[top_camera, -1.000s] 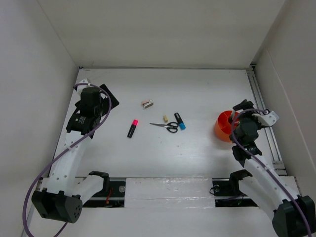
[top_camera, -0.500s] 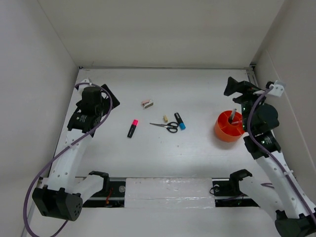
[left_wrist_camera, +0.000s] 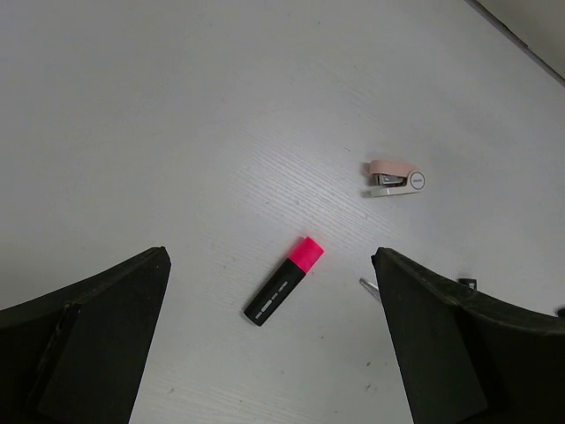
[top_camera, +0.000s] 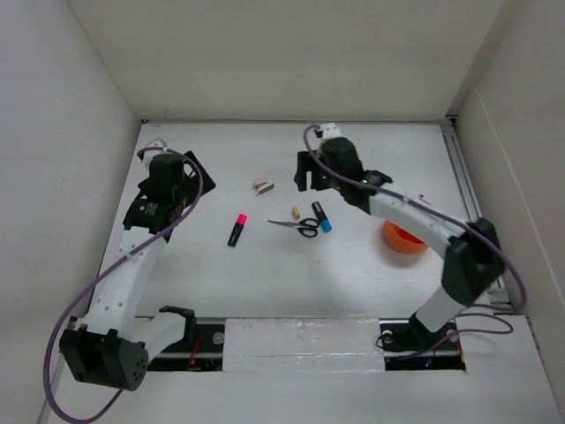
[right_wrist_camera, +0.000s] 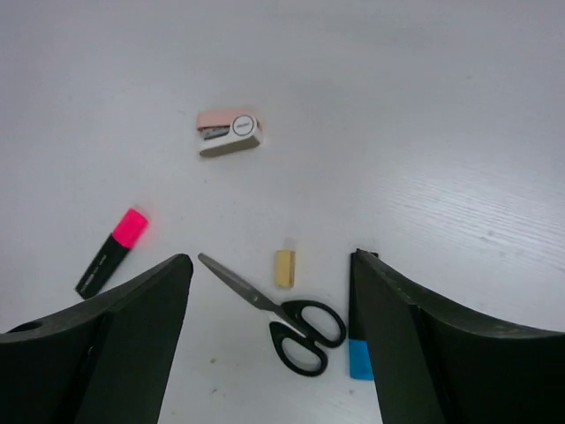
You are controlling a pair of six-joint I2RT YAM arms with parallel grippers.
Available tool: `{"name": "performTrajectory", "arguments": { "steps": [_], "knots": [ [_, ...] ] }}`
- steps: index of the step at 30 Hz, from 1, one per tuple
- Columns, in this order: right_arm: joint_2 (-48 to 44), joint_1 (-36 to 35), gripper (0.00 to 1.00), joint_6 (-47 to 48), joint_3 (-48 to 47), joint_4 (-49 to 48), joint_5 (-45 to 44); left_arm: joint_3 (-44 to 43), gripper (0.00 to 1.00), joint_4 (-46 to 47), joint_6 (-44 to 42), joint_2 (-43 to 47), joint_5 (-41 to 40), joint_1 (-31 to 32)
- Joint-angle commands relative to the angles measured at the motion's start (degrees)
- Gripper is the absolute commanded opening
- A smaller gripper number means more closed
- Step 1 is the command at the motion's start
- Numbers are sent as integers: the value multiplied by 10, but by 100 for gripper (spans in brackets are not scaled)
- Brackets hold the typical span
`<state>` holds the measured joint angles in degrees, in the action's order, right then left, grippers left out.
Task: Sort the stationery into containers
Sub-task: Pick up the stationery from the center of the board.
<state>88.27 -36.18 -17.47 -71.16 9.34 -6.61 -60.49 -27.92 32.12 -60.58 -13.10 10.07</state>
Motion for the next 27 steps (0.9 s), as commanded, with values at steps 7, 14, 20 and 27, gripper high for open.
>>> {"name": "performTrajectory", "arguments": {
  "steps": [7,14,20,27],
  "knots": [
    [242,-58,71,16,-244,183,-74,-2,100,10,-3,9,-13,0],
    [298,-81,59,10,-255,202,-103,-2,100,5,9,20,-31,0],
    [329,-76,53,10,-266,202,-109,-2,100,-2,9,20,-39,0],
    [344,-76,45,10,-248,200,-103,-2,100,-2,9,20,-45,0]
  ]
}}
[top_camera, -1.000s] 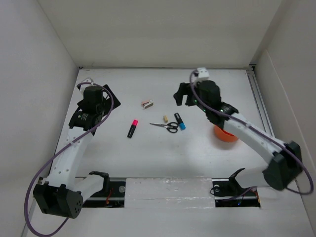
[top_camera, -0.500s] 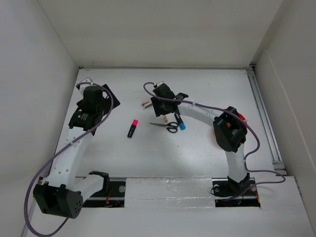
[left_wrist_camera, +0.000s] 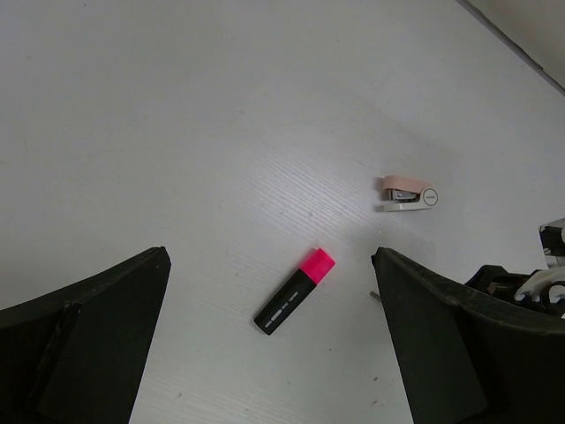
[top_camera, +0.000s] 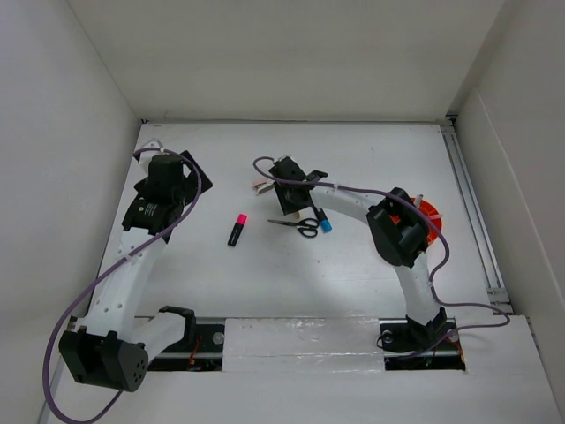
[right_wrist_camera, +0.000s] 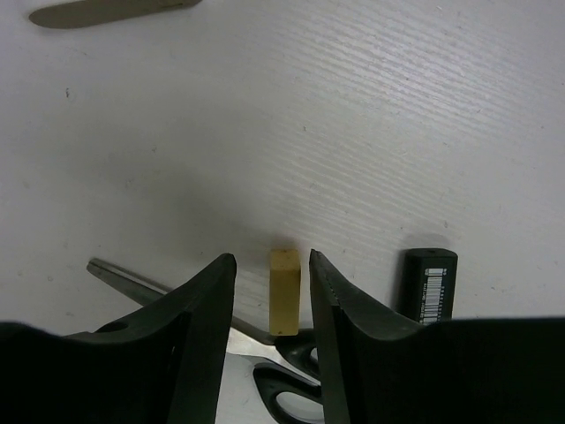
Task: Sort the stationery into containers
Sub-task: Pick up the stationery from the center of the board.
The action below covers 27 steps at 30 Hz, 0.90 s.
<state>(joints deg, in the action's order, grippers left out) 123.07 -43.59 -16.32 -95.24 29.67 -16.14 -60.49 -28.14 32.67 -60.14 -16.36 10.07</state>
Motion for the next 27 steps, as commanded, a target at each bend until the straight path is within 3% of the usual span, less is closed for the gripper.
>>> {"name": "performTrajectory", "arguments": {
  "steps": [1,18,21,22,23,27],
  "knots": [
    [-4,-2,44,-1,-7,-3,-7,-2,100,0,4,15,-12,0],
    [2,9,24,-6,16,-3,-2,-8,100,0,4,15,-12,0],
    [2,9,14,-6,21,-3,3,-8,100,0,4,15,-12,0],
    [2,9,4,-6,21,-3,3,-8,100,0,4,15,-12,0],
    [2,9,0,-6,21,-3,3,-8,100,0,4,15,-12,0],
    [-16,14,0,-6,21,-11,15,-8,100,0,4,15,-12,0]
  ]
}}
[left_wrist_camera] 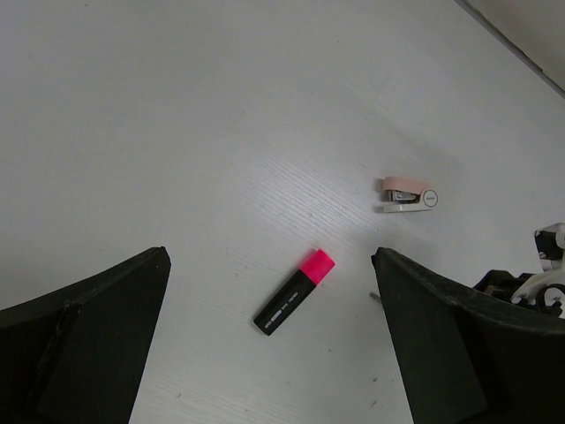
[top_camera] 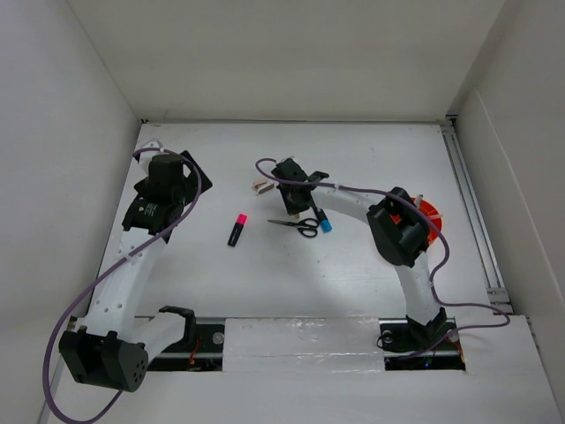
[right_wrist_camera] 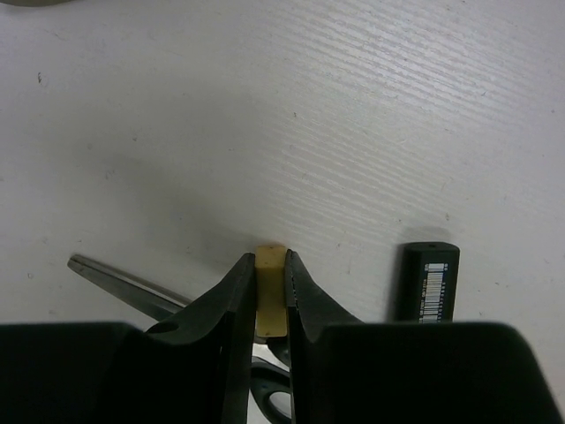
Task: Sort the stationery into containers
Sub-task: Pick up the stationery from the center of the board, then place the stationery in the storage box.
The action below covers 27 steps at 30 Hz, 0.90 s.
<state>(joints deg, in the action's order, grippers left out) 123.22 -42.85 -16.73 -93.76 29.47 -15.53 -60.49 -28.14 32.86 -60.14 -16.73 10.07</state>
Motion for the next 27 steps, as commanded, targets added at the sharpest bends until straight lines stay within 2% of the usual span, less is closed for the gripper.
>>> {"name": "performTrajectory", "arguments": {
  "steps": [1,4,7,10,12,13,16,18,20,23,27],
  "knots": [
    [-24,7,0,4,-3,-16,9,-8,100,0,2,15,-8,0],
    [-62,32,0,28,-26,-16,22,-8,100,0,2,15,-8,0],
    [-146,70,0,58,-4,-73,54,-8,100,0,2,15,-8,0],
    [-254,152,0,79,81,-151,105,-8,100,0,2,15,-8,0],
    [-337,261,0,86,132,-161,117,-8,100,0,2,15,-3,0],
    [-337,262,0,86,132,-161,117,-8,100,0,2,15,-3,0],
    [-361,322,0,75,140,-125,80,-8,100,0,-3,20,3,0],
    [-379,356,0,19,140,-86,23,-8,100,0,-3,20,3,0],
    [-408,370,0,-44,163,-80,-18,-8,100,0,-3,20,3,0],
    [-447,381,0,-74,213,-108,-76,-8,100,5,-3,20,3,0],
    [-477,410,0,-126,210,-79,-142,-8,100,5,-3,20,3,0]
  ]
}}
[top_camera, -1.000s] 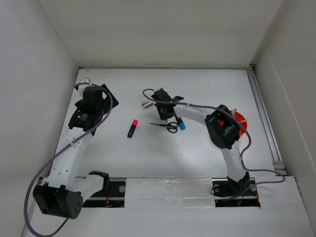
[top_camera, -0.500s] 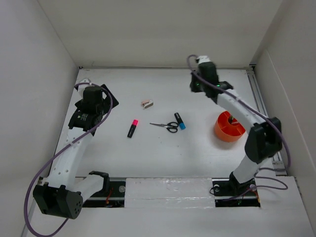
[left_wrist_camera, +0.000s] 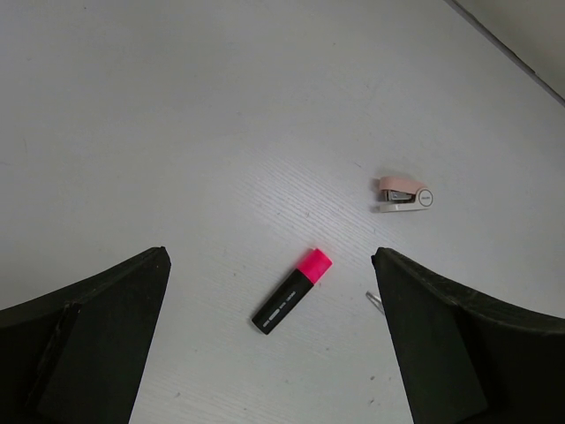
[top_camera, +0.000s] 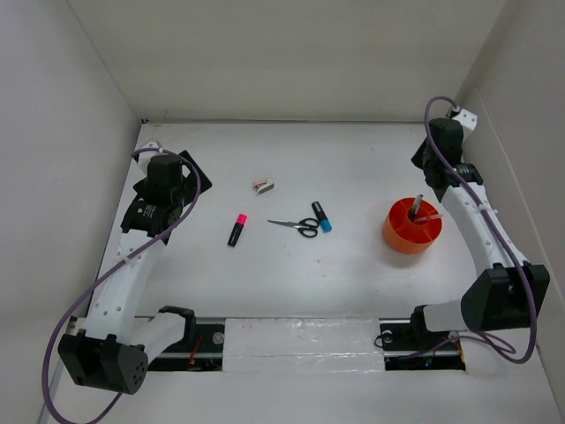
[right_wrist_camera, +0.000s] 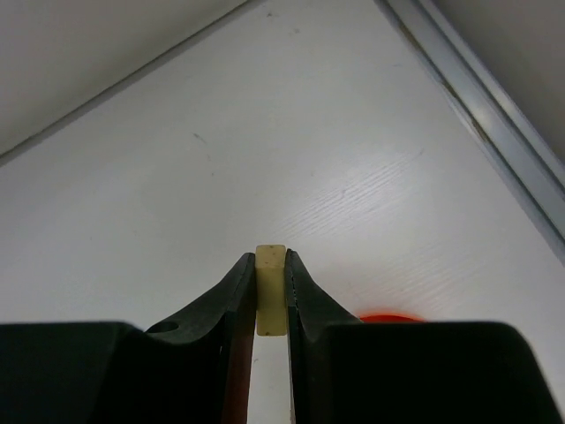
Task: Sort the stationery into containers
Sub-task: Place the stationery in the storage box.
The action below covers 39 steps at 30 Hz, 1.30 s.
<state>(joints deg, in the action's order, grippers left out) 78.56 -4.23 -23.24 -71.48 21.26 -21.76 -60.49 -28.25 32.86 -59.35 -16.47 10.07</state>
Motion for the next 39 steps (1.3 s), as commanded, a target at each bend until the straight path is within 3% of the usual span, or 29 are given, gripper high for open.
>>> {"name": "performTrajectory", "arguments": {
  "steps": [1,14,20,23,28,39],
  "knots": [
    [-31,33,0,-68,-18,29,-79,-8,100,7,-3,13,0,0],
    [-38,74,0,-231,6,87,-49,-8,100,7,-3,13,-5,0],
    [-38,93,0,-167,6,79,-57,-8,100,7,-3,18,-5,0],
    [-52,128,0,-237,20,111,-49,-8,100,7,-3,18,-5,0],
    [-83,128,0,-388,69,147,-66,-8,100,7,-3,23,-5,0],
    [-114,163,0,-515,110,148,-24,-8,100,7,2,28,-10,0]
  ]
}}
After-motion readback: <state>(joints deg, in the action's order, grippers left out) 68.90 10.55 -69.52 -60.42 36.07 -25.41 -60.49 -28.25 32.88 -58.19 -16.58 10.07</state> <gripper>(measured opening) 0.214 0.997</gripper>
